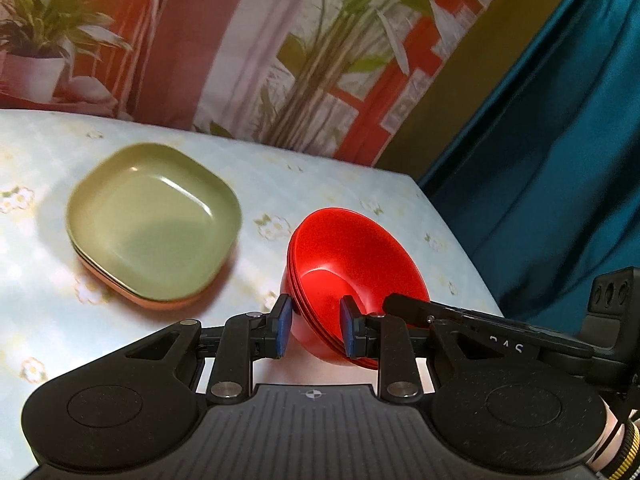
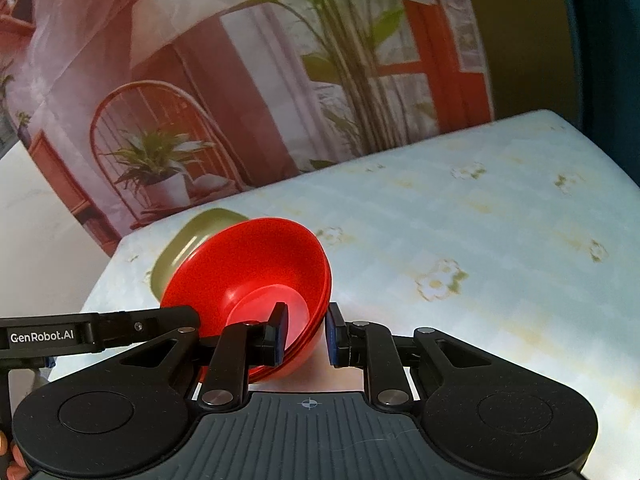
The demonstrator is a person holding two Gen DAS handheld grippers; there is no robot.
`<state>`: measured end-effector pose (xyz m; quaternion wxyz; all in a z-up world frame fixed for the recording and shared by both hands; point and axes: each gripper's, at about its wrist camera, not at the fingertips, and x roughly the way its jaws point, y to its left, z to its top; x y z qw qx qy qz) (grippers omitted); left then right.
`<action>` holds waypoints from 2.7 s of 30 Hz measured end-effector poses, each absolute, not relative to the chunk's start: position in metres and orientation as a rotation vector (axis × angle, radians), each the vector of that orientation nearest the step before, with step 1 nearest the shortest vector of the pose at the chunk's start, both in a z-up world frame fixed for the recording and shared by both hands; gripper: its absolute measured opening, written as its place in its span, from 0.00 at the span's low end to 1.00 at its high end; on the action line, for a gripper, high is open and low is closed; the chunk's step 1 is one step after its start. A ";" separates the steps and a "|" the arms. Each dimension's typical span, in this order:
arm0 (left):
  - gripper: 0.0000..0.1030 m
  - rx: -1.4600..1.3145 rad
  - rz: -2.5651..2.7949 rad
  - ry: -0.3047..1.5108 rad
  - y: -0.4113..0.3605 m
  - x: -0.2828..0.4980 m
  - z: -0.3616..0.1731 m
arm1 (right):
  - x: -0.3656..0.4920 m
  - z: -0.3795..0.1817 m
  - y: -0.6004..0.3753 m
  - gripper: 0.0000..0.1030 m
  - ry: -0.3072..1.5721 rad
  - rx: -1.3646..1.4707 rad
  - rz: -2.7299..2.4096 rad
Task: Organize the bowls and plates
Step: 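Lift the stacked red bowls with the left tool over the plate stack, then lower the red bowls onto the green plate and open the left tool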
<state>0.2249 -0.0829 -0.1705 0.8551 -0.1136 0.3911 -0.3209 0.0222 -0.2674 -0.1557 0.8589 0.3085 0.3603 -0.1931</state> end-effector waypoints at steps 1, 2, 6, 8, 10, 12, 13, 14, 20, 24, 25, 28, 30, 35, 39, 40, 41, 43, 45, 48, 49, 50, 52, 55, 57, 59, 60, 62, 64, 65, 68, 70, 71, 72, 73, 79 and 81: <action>0.27 -0.242 -0.668 0.818 -0.080 0.227 -0.169 | 0.027 -0.154 -0.267 0.18 0.757 0.646 -0.400; 0.27 -0.243 -0.661 0.814 -0.077 0.229 -0.168 | 0.033 -0.153 -0.267 0.18 0.756 0.644 -0.393; 0.27 -0.244 -0.636 0.795 -0.065 0.238 -0.161 | 0.057 -0.145 -0.266 0.18 0.746 0.631 -0.368; 0.27 -0.257 -0.621 0.790 -0.056 0.244 -0.157 | 0.070 -0.143 -0.265 0.18 0.745 0.623 -0.353; 0.27 -0.268 -0.606 0.785 -0.048 0.251 -0.154 | 0.085 -0.142 -0.263 0.17 0.750 0.614 -0.337; 0.27 -0.271 -0.590 0.783 -0.040 0.259 -0.152 | 0.100 -0.142 -0.261 0.17 0.754 0.600 -0.320; 0.27 -0.271 -0.584 0.781 -0.036 0.264 -0.151 | 0.108 -0.142 -0.260 0.17 0.755 0.595 -0.313; 0.27 -0.273 -0.575 0.779 -0.031 0.270 -0.151 | 0.116 -0.142 -0.259 0.17 0.753 0.594 -0.307; 0.27 -0.283 -0.519 0.780 -0.012 0.298 -0.148 | 0.160 -0.149 -0.254 0.17 0.747 0.580 -0.275; 0.27 -0.274 -0.498 0.784 -0.008 0.308 -0.153 | 0.182 -0.158 -0.253 0.17 0.762 0.552 -0.259; 0.27 -0.273 -0.493 0.790 -0.008 0.310 -0.155 | 0.185 -0.160 -0.253 0.17 0.764 0.551 -0.258; 0.27 -0.270 -0.484 0.805 -0.009 0.316 -0.164 | 0.194 -0.169 -0.256 0.17 0.781 0.547 -0.256; 0.27 -0.269 -0.479 0.816 -0.009 0.318 -0.171 | 0.198 -0.175 -0.256 0.17 0.792 0.543 -0.255; 0.27 -0.252 -0.463 0.841 -0.012 0.325 -0.186 | 0.203 -0.191 -0.258 0.17 0.814 0.545 -0.259; 0.27 -0.238 -0.446 0.838 -0.014 0.329 -0.189 | 0.205 -0.202 -0.258 0.17 0.813 0.538 -0.265; 0.27 -0.228 -0.442 0.842 -0.015 0.331 -0.190 | 0.207 -0.204 -0.258 0.16 0.814 0.530 -0.265; 0.27 -0.221 -0.439 0.843 -0.016 0.332 -0.190 | 0.208 -0.205 -0.257 0.17 0.817 0.522 -0.265; 0.27 -0.212 -0.437 0.840 -0.017 0.333 -0.191 | 0.211 -0.208 -0.256 0.16 0.822 0.511 -0.267; 0.27 -0.204 -0.438 0.837 -0.018 0.334 -0.192 | 0.213 -0.211 -0.257 0.15 0.824 0.509 -0.271; 0.27 -0.191 -0.435 0.836 -0.020 0.334 -0.193 | 0.212 -0.214 -0.257 0.15 0.817 0.513 -0.272; 0.27 -0.193 -0.433 0.836 -0.020 0.334 -0.192 | 0.212 -0.214 -0.257 0.15 0.818 0.512 -0.272; 0.27 -0.193 -0.432 0.835 -0.020 0.334 -0.192 | 0.212 -0.214 -0.257 0.15 0.817 0.511 -0.273; 0.27 -0.189 -0.429 0.832 -0.021 0.334 -0.191 | 0.212 -0.214 -0.257 0.17 0.820 0.509 -0.270; 0.37 -0.170 -0.426 0.824 -0.023 0.333 -0.188 | 0.211 -0.212 -0.258 0.20 0.818 0.501 -0.272; 0.46 -0.154 -0.413 0.812 -0.023 0.332 -0.184 | 0.210 -0.210 -0.260 0.23 0.816 0.503 -0.275; 0.51 -0.145 -0.393 0.802 -0.021 0.331 -0.180 | 0.207 -0.208 -0.262 0.27 0.815 0.512 -0.274; 0.52 -0.147 -0.389 0.791 -0.020 0.329 -0.178 | 0.204 -0.206 -0.264 0.28 0.810 0.513 -0.280; 0.52 -0.151 -0.389 0.781 -0.019 0.326 -0.173 | 0.199 -0.200 -0.266 0.31 0.797 0.510 -0.285; 0.52 -0.144 -0.391 0.774 -0.021 0.321 -0.167 | 0.193 -0.193 -0.268 0.33 0.785 0.505 -0.295; 0.52 -0.139 -0.393 0.770 -0.022 0.318 -0.165 | 0.190 -0.190 -0.270 0.34 0.778 0.503 -0.299; 0.53 -0.119 -0.398 0.757 -0.026 0.310 -0.155 | 0.180 -0.179 -0.273 0.38 0.758 0.495 -0.317; 0.56 -0.107 -0.398 0.741 -0.029 0.303 -0.148 | 0.173 -0.172 -0.275 0.40 0.745 0.493 -0.325; 0.57 -0.100 -0.395 0.731 -0.029 0.299 -0.143 | 0.170 -0.168 -0.276 0.41 0.740 0.491 -0.329; 0.60 -0.094 -0.391 0.722 -0.030 0.295 -0.139 | 0.166 -0.164 -0.276 0.42 0.735 0.489 -0.333; 0.62 -0.087 -0.386 0.713 -0.031 0.291 -0.134 | 0.162 -0.160 -0.277 0.44 0.730 0.486 -0.337; 0.81 -0.040 -0.342 0.641 -0.028 0.261 -0.107 | 0.137 -0.130 -0.277 0.59 0.694 0.453 -0.357; 0.85 -0.033 -0.324 0.614 -0.025 0.252 -0.097 | 0.130 -0.119 -0.277 0.65 0.679 0.444 -0.368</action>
